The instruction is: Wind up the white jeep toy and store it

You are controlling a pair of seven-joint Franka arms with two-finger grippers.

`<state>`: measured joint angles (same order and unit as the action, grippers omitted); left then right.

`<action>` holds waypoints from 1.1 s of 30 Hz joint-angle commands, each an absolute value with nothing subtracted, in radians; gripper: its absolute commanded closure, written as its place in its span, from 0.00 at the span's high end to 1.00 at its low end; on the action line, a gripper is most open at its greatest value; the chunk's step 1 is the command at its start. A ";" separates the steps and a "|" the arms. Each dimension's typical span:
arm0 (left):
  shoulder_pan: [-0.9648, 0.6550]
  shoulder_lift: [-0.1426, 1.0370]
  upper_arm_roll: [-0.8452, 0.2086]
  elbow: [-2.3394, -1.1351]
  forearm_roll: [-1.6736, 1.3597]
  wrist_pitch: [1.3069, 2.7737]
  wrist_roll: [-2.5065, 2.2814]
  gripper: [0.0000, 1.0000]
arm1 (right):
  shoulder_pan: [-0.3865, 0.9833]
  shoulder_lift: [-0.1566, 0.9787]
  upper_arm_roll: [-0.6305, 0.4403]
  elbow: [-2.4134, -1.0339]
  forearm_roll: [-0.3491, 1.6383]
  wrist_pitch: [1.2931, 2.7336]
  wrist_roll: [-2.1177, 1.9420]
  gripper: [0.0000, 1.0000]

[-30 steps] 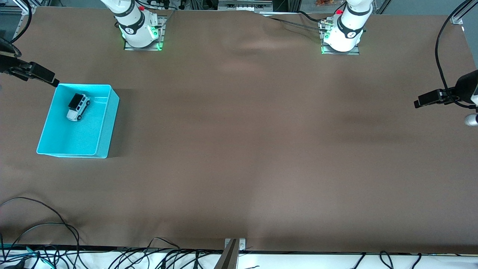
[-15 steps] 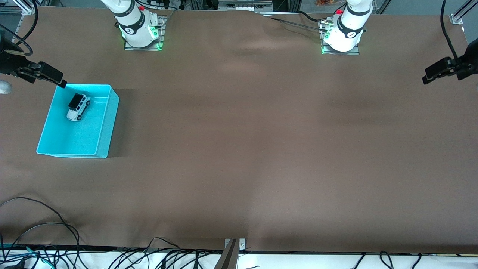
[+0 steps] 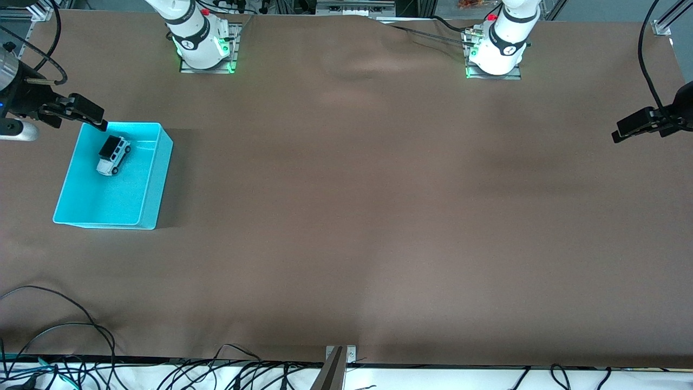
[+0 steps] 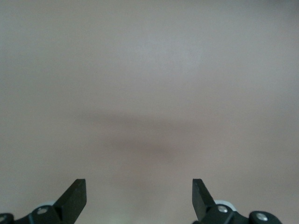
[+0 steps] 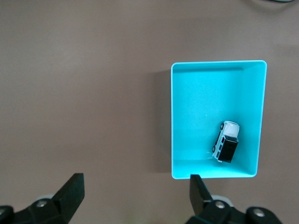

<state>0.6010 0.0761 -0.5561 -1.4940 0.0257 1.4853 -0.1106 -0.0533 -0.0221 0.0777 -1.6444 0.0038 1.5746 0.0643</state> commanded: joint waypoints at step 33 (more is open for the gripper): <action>0.624 0.052 -0.565 -1.499 -0.081 1.537 -0.097 1.00 | -0.051 -0.037 0.078 -1.658 -0.003 1.545 0.025 1.00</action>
